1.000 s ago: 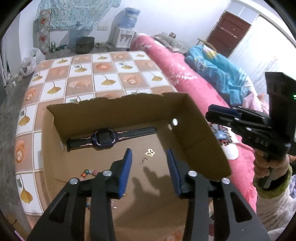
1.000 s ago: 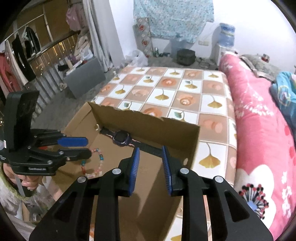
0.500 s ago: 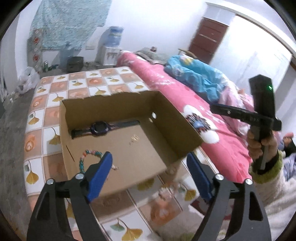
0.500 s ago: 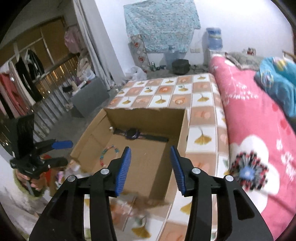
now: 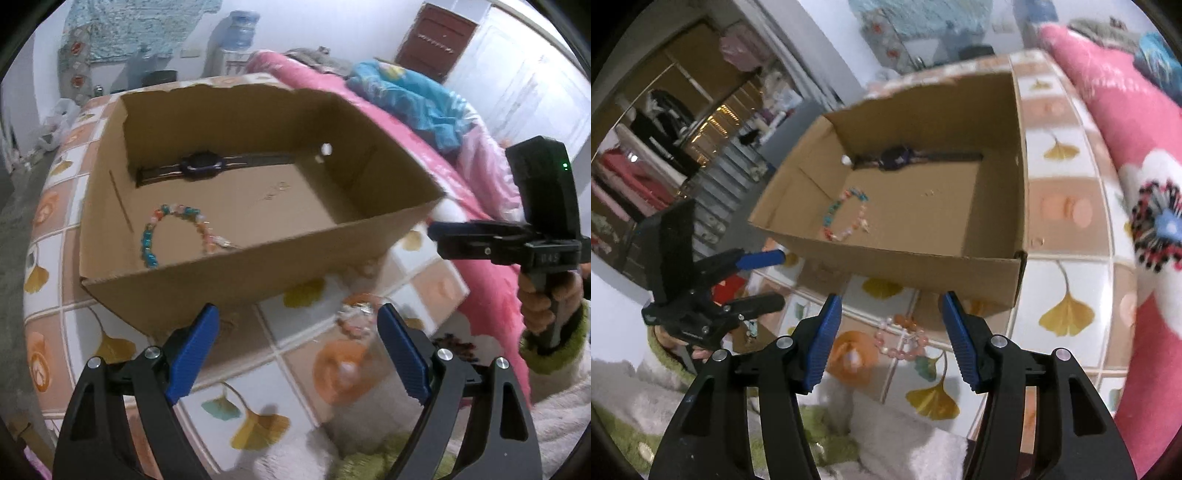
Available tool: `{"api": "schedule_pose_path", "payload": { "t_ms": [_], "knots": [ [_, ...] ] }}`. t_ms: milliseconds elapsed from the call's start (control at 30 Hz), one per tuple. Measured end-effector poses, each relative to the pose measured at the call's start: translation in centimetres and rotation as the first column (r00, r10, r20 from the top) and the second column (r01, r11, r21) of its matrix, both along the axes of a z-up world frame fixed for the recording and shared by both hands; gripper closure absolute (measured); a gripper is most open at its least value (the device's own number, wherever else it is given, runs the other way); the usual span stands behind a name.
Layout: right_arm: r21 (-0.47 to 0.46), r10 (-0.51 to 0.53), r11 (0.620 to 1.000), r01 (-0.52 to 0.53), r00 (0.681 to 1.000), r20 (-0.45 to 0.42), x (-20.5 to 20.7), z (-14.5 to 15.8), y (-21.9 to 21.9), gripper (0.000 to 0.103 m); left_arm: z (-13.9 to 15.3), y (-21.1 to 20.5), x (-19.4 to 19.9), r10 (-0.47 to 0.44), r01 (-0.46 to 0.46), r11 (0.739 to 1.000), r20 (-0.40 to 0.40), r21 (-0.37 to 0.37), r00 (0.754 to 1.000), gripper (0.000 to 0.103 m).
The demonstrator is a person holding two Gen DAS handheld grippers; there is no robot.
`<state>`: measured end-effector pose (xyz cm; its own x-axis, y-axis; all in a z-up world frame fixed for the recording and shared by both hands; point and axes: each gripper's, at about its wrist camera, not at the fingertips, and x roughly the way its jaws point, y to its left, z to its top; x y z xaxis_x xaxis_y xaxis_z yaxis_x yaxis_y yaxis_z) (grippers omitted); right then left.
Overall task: Organize jewelry
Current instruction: 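Move both tools back out of the box toward the pink bracelet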
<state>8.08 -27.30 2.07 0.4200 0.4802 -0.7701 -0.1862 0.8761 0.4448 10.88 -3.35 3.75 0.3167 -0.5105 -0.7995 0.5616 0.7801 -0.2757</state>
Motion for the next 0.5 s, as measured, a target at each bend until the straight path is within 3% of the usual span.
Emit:
{"api": "schedule_pose_path", "payload": {
  "t_ms": [167,500],
  "knots": [
    [0.036,-0.066,0.997,0.067,0.998,-0.017,1.2,-0.6,-0.7,0.058,-0.3,0.4,1.6,0.04,-0.04,0.999,-0.017,-0.027,0.999,0.018],
    [0.116,-0.165,0.98,0.161,0.986,0.024,0.5,-0.6,-2.4,0.06,-0.3,-0.2,2.9,0.081,-0.081,0.996,0.024,-0.025,0.996,0.018]
  ]
}}
